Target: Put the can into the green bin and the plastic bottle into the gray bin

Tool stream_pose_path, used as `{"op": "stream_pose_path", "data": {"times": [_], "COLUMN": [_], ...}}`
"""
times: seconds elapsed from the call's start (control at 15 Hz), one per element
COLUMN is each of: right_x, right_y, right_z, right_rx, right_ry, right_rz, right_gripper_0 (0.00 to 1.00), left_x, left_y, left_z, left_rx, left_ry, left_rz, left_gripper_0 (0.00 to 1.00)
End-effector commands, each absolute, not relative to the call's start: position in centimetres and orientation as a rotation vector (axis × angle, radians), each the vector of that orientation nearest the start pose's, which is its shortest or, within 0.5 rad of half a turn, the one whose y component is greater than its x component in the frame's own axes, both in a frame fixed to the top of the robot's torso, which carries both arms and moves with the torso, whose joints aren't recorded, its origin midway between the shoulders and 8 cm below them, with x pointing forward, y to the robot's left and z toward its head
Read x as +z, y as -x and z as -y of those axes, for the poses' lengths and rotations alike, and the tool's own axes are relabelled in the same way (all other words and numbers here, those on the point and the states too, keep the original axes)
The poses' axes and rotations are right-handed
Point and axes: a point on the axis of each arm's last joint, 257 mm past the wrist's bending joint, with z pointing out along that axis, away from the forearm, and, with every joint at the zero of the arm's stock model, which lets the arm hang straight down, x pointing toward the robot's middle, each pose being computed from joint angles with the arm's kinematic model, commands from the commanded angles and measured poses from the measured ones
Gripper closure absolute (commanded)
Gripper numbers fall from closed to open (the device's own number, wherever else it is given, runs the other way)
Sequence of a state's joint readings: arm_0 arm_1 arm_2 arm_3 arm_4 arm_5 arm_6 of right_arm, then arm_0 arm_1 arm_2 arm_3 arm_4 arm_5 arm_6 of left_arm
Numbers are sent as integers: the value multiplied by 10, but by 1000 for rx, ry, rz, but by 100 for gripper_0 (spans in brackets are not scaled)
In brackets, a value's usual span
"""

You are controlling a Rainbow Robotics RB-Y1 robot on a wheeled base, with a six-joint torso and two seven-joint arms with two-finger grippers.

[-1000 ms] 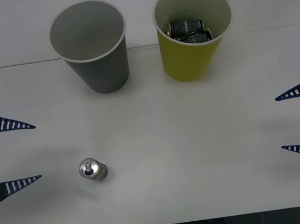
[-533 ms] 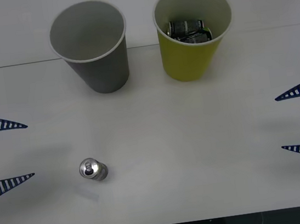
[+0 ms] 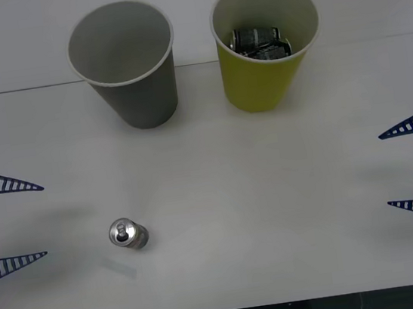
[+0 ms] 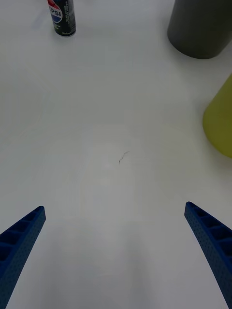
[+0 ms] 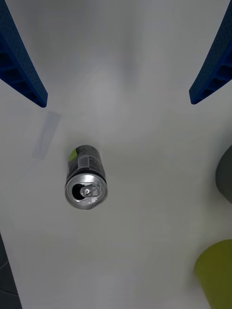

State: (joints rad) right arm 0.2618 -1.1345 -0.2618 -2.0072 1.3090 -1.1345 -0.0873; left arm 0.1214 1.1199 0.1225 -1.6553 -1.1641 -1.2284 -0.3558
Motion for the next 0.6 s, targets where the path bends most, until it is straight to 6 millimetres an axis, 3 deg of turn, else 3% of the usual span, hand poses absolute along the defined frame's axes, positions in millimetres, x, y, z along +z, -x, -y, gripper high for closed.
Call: {"op": "stream_pose_path", "data": {"times": [0.07, 0.33, 0.6], "right_x": [-167, -167, -167], "right_y": [-341, -341, -341], "right_z": [286, 286, 286], "right_rx": [209, 209, 209], "right_ry": [1634, 1634, 1634], "right_rz": [-1596, -1596, -1596], "right_gripper_0": [0, 0, 0], "left_x": [-216, -239, -256], "left_y": [-362, -366, -363], "left_z": [-327, -335, -329], "left_rx": [-262, -335, -446], "left_ry": [-1717, -1667, -1600], "left_rz": [-1397, -1427, -1468], "left_gripper_0": [0, 0, 0]}}
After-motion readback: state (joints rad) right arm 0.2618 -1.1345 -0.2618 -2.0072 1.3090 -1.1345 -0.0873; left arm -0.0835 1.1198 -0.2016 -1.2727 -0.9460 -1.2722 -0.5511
